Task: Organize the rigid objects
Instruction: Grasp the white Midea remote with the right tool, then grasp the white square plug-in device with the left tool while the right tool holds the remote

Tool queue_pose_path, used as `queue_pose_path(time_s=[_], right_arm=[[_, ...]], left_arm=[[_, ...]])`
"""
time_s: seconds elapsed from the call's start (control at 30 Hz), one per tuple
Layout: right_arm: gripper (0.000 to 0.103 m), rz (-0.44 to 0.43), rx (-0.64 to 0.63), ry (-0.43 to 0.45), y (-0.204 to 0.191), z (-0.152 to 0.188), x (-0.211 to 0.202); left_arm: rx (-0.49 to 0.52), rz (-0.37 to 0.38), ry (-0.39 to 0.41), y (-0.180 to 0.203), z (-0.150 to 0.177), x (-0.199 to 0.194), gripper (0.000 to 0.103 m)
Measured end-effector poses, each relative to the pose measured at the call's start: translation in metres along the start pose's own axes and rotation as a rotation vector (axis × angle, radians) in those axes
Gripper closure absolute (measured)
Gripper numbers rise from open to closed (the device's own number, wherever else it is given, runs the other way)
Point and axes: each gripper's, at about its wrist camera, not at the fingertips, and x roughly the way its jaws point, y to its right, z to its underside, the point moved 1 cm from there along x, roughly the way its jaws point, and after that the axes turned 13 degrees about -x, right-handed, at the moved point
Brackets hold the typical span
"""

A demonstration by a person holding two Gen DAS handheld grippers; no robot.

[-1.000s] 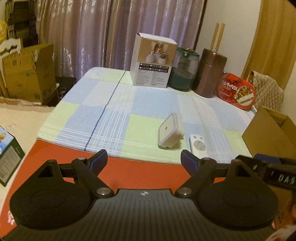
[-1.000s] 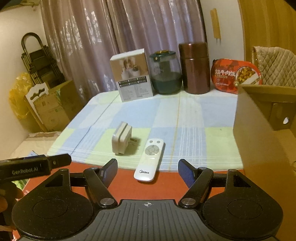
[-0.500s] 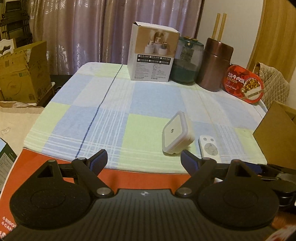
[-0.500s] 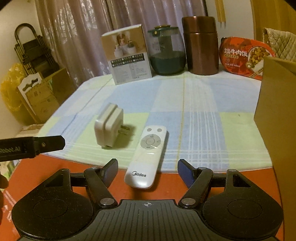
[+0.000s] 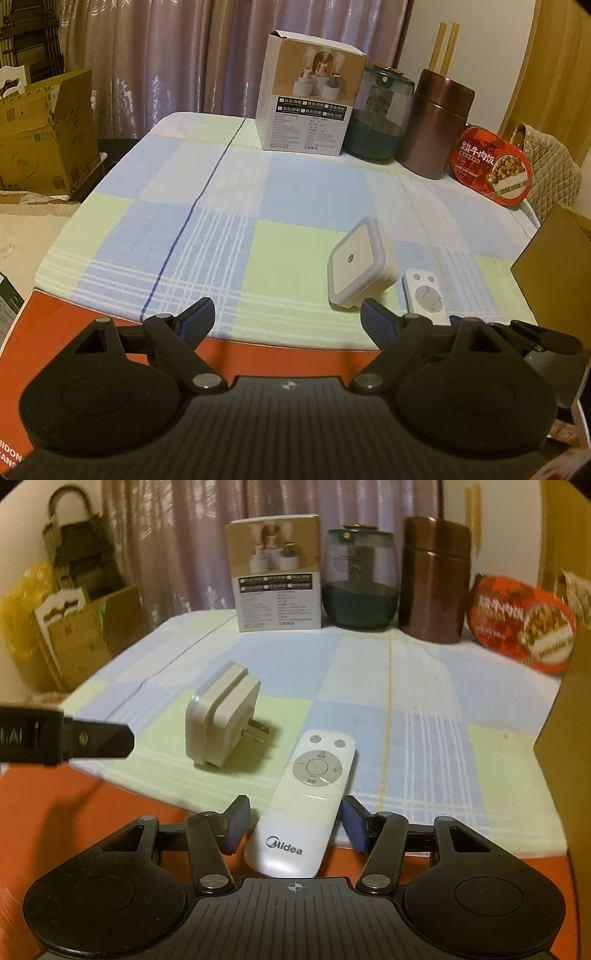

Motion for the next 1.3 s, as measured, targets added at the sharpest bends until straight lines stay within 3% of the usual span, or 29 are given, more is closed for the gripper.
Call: queue_pose_path(time_s=[0.13,0.27,0.63,1.03,1.13,1.3], right_arm=[[0.065,0.03,0.005,-0.009,0.004,0.002,-0.002],[0.065,0.061,-0.009,-0.013,0.006,0.005,-0.004],[0.065,0.038,-0.003,-0.005,0.009,0.003,0.0],[0.066,0.057,0.074,0.049,0.025,-0.011,-0.017],[0.066,0.064,0.097,0.049,0.033,-0.012,-0.019],[0.066,0.074,0.131,0.046,0.043,-0.012,-0.022]], left_arm=[[-0.004,0.006,-0.004,0.0,0.002,0.001,0.02],[-0.004,0.01,-0.009,0.0,0.003,0.003,0.02],[0.009,0.026,-0.014,0.003,0.006,0.004,0.02],[0.032,0.106,-0.018,0.011,0.005,0.021,0.02],[0.075,0.108,0.007,0.019,0.005,0.029,0.024],[0.161,0.139,0.033,0.039,0.006,0.04,0.042]])
